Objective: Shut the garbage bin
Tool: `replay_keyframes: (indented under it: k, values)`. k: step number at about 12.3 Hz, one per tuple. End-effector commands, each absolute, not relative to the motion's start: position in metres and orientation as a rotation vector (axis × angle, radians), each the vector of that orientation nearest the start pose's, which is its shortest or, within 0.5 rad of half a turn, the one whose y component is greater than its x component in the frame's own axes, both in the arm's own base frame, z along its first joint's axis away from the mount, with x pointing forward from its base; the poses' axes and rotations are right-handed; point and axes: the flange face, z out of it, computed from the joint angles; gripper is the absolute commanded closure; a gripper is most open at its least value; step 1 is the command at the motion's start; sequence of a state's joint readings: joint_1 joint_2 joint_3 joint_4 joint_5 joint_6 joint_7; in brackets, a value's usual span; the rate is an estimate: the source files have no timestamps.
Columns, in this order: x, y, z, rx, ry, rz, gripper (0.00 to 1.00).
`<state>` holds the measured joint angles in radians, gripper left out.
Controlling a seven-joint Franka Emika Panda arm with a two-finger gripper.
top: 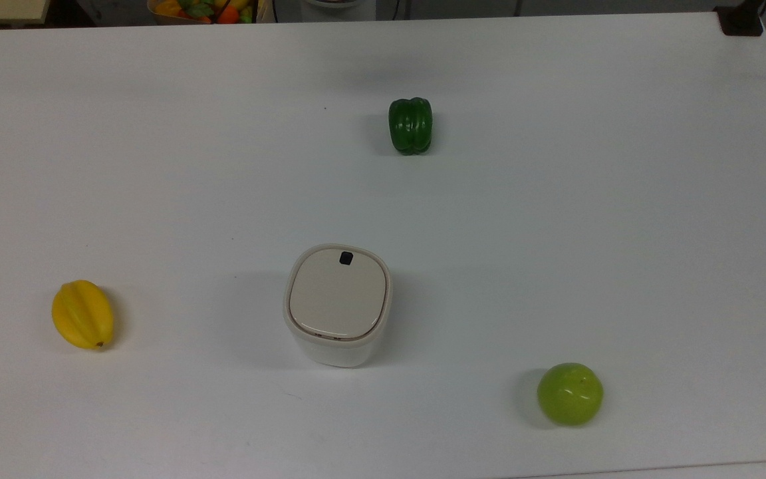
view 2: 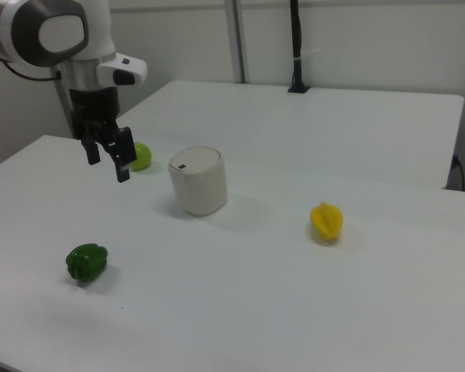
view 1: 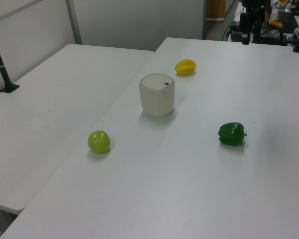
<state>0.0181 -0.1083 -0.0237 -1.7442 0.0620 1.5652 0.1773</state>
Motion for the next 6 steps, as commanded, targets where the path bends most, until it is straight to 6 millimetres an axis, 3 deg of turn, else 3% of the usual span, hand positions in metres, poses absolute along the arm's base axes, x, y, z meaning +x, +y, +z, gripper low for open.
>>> replay_keyframes:
  k: [1, 6]
  values:
    - [0.5136, 0.0016, 0.5982, -3.069, 0.307, 0.122, 0.00]
    - [0.5134, 0.0002, 0.5980, -3.067, 0.314, 0.124, 0.00]
